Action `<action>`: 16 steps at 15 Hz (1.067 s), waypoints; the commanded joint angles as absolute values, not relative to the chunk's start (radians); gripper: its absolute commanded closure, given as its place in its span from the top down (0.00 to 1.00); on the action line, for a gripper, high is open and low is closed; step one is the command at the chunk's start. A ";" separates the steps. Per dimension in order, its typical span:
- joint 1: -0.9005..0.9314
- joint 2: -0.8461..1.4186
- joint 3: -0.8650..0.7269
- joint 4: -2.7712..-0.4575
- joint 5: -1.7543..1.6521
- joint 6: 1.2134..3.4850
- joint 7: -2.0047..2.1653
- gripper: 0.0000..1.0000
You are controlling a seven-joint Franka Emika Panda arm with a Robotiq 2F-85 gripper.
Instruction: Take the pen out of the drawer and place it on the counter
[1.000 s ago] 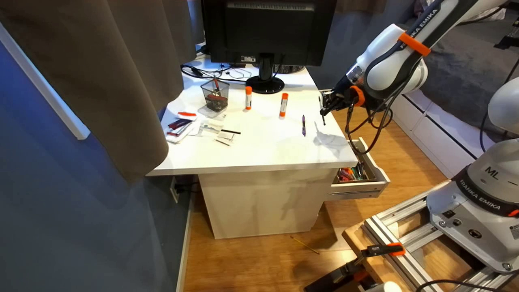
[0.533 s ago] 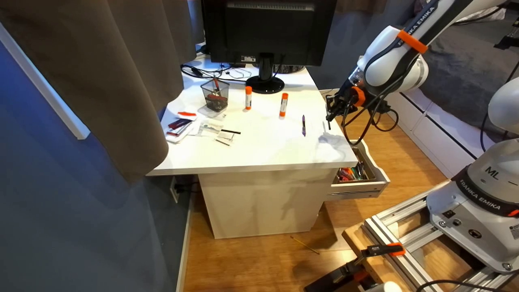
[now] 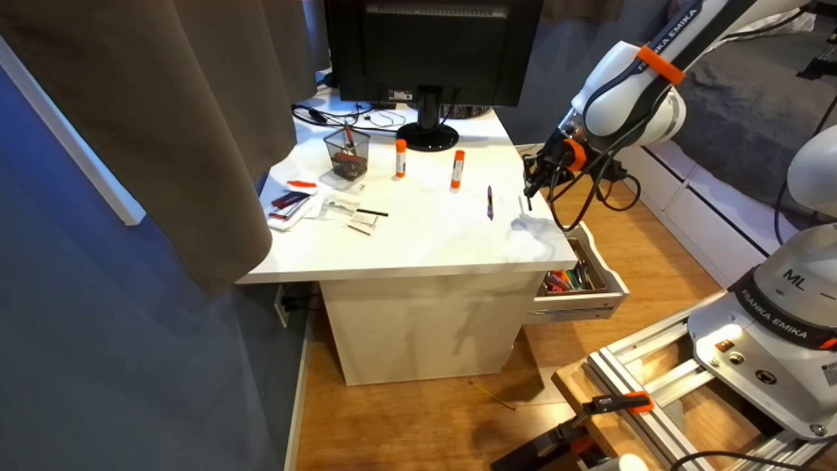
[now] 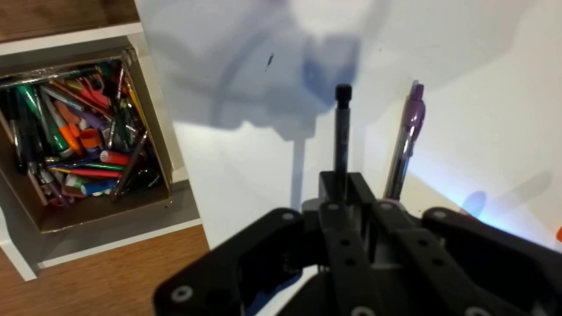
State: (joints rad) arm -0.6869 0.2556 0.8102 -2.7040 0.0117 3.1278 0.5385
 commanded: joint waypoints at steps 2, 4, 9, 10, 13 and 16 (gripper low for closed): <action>-0.703 0.282 0.842 -2.671 0.031 3.049 0.552 0.02; -0.691 0.285 0.840 -2.642 0.040 2.976 0.576 0.02; -0.548 0.277 0.734 -2.563 0.200 2.899 0.514 0.02; -0.518 0.278 0.705 -2.549 0.233 2.890 0.507 0.02; -0.329 0.295 0.538 -2.503 0.349 2.867 0.449 0.02; -0.165 0.317 0.388 -2.470 0.392 2.860 0.439 0.02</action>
State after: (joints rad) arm -0.3039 0.2899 0.5175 -2.5163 0.3333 2.8893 0.4696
